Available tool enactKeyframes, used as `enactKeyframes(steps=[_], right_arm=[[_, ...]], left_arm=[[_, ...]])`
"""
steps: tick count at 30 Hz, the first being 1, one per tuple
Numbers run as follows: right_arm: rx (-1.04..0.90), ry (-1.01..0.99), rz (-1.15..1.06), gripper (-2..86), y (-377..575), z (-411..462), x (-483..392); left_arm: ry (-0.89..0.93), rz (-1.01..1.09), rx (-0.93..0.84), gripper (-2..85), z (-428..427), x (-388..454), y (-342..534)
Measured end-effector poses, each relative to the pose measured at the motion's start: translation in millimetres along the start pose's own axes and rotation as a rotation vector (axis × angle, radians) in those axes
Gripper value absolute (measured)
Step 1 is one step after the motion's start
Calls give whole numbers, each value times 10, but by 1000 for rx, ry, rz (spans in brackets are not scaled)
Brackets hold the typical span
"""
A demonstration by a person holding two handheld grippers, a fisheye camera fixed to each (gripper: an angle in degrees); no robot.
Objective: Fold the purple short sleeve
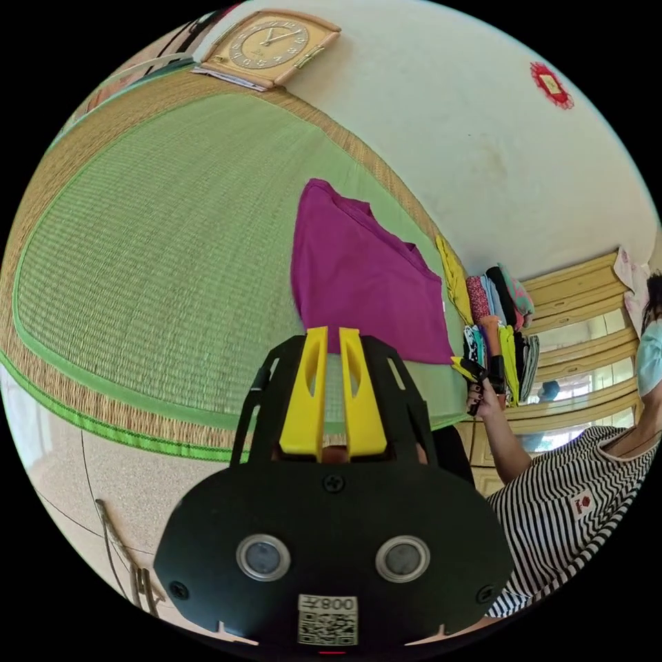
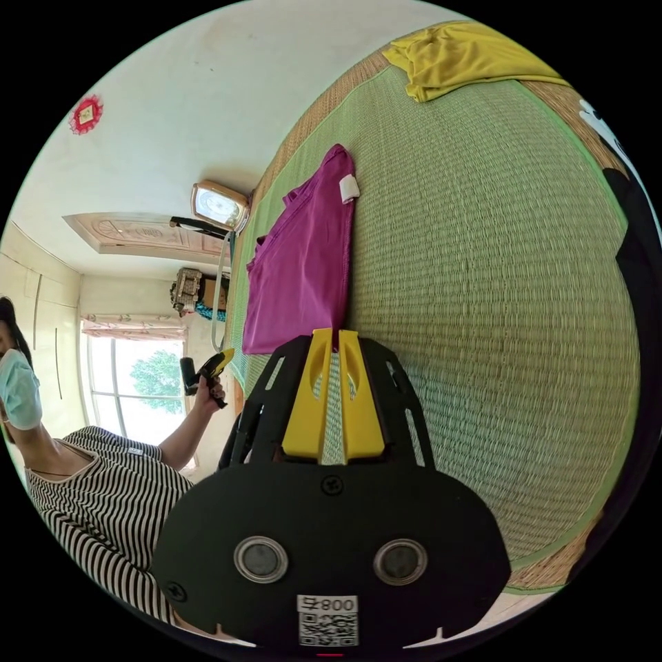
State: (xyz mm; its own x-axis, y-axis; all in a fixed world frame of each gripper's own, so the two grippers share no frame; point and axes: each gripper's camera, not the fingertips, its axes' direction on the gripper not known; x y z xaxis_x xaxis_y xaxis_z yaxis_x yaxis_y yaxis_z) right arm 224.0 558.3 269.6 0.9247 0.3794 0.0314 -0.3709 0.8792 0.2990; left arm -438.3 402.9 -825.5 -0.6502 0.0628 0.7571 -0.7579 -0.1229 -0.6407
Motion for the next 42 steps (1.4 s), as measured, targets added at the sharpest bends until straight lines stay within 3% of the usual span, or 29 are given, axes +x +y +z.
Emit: enactKeyframes(steps=[9,12,17,21,27,31,42], right_arm=[[30,-75,-12,11,17,-235,-138],[29,-94,-38,11,-27,-304,-230],[25,-114,-77,12,-131,-395,-345],[-7,-100,-125,12,-218,-393,-424],[138,-171,-77,16,-371,-691,-129],[174,-215,4,63,-696,-664,167],[124,-265,114,87,-1493,-164,459]], left_arm=[[142,615,-288,75,1742,2028,-26],[92,811,-324,88,2279,2682,55],[-182,1069,-374,68,3008,3380,352],[-274,1068,-319,31,3114,3453,439],[-55,732,-196,18,2820,3047,103],[76,565,-157,16,2757,2757,-55],[72,622,-169,16,3039,2873,94]])
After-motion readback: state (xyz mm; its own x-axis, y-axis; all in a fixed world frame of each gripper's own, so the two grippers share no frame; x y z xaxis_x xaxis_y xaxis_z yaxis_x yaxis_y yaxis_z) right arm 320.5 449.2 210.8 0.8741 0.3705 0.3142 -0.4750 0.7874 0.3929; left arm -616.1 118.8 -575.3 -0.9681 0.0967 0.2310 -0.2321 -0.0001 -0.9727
